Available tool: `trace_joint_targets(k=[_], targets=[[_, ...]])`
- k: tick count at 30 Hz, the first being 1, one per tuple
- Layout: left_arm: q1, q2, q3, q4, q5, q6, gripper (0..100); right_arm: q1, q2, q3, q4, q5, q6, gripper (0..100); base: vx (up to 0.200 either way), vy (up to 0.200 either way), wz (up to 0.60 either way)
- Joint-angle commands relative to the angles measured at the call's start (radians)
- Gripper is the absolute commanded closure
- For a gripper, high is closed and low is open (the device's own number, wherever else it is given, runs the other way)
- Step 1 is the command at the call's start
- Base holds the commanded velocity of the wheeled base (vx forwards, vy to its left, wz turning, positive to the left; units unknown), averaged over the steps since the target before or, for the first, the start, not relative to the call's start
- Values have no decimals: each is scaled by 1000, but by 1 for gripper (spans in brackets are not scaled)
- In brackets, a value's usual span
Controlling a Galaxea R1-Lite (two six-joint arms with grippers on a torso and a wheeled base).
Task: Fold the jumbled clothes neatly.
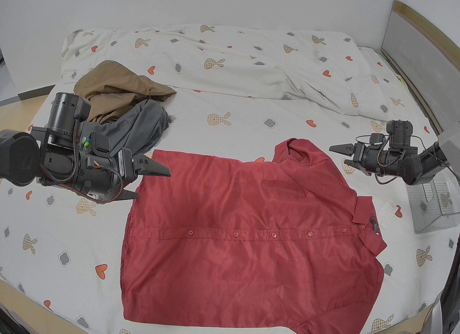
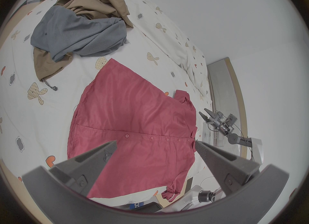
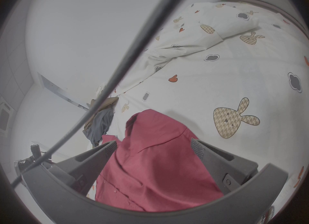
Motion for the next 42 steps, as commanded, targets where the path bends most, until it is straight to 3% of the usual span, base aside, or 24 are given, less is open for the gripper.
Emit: trace_joint_targets(k=[1,11,26,27,42], targets=[[0,0,4,0,0,4,0,-12,132,-83,0,0,-5,0,0,0,0],[-10,16,7,-2,0,4,0,-51,201,-172,6,3,-5,0,0,0,0],[-10,17,34,-52,0,4,0,-3,238,-184,47,5,3,0,0,0,0],[-10,17,34,-52,0,4,0,-3,238,-184,47,5,3,100,0,0,0],[-20,31,34,-54,0,4,0,-52,152,-191,46,5,9,100,0,0,0]])
